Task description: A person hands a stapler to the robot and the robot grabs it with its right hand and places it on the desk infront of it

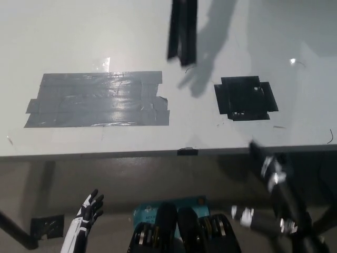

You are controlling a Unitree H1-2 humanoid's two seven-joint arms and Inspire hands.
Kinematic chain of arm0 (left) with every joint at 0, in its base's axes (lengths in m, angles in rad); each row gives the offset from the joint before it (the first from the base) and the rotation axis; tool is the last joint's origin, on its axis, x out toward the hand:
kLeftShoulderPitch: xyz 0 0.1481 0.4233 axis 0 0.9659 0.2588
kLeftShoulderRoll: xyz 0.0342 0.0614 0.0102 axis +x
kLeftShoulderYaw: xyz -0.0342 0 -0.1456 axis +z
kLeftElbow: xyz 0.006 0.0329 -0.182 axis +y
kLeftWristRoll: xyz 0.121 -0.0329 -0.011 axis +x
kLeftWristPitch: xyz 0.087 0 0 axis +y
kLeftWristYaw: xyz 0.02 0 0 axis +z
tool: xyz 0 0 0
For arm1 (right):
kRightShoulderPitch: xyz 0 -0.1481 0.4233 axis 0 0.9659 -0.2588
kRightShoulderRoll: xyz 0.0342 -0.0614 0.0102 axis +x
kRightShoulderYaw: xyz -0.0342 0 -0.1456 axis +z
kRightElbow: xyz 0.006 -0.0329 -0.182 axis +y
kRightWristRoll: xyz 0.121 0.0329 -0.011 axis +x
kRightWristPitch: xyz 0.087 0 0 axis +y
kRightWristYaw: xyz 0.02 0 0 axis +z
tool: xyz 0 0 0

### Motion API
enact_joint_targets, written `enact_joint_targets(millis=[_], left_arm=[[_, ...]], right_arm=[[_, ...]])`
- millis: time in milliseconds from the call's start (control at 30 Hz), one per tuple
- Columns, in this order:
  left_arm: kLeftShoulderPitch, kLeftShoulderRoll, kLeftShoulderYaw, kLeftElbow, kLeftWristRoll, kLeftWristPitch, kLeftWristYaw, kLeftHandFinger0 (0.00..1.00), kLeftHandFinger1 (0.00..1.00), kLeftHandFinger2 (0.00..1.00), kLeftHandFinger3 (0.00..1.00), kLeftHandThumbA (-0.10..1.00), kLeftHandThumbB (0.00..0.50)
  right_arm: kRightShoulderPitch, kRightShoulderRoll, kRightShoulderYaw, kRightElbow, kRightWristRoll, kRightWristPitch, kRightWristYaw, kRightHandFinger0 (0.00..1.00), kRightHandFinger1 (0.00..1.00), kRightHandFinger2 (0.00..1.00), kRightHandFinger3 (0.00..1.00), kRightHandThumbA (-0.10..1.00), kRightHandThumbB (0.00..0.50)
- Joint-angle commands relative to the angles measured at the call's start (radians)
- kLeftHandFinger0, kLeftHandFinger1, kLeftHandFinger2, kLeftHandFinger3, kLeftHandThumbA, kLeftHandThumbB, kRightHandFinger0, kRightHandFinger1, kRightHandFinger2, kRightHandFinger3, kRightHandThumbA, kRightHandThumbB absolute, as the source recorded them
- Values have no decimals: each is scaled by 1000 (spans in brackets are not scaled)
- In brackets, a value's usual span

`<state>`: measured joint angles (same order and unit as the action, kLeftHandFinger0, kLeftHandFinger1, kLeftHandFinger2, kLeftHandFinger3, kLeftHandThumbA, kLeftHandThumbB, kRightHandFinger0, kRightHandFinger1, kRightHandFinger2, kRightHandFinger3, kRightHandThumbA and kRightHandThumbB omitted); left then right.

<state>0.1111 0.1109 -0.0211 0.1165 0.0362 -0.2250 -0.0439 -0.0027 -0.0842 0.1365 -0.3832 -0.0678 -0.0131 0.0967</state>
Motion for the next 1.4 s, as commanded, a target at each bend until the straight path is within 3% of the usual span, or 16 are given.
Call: enact_joint_targets(millis=[0,67,200,300,467,867,967,1167,1367], left_arm=[[3,4,-2,-20,8,-27,-2,1000,1000,1000,1000,1000,500],[2,4,-2,-17,10,-25,-3,1000,1000,1000,1000,1000,500],[4,-1,-8,-16,20,-31,0,1000,1000,1000,1000,1000,500],[7,0,-8,-17,17,-42,-2,1000,1000,1000,1000,1000,500],[-15,-1,-6,-18,18,-35,-1,1000,1000,1000,1000,1000,500],[-25,8,0,-37,3,-18,-14,1000,1000,1000,1000,1000,500],[-33,11,-5,-30,23,-26,-8,1000,1000,1000,1000,1000,500],[-35,13,-3,-30,12,-25,-14,1000,1000,1000,1000,1000,495],[-37,15,2,-33,5,-22,-18,1000,1000,1000,1000,1000,500]], right_arm=[[-112,25,-38,-42,15,92,-22,1000,1000,1000,1000,990,366],[-176,32,-53,4,-2,106,-31,1000,1000,1000,1000,977,333],[-254,39,-72,83,2,130,-33,1000,1000,1000,1000,966,337],[-307,50,-79,156,22,130,-28,1000,1000,1000,1000,951,292],[-415,50,-88,265,16,129,-29,1000,1000,1000,1000,991,306],[-574,48,-119,549,-10,134,-76,1000,1000,1000,1000,1000,283],[-593,42,-121,593,-5,131,-76,1000,1000,1000,1000,1000,328],[-628,46,-117,643,-4,166,-79,1000,1000,1000,1000,1000,372],[-673,49,-110,698,-9,164,-85,1000,1000,1000,1000,1000,371]])
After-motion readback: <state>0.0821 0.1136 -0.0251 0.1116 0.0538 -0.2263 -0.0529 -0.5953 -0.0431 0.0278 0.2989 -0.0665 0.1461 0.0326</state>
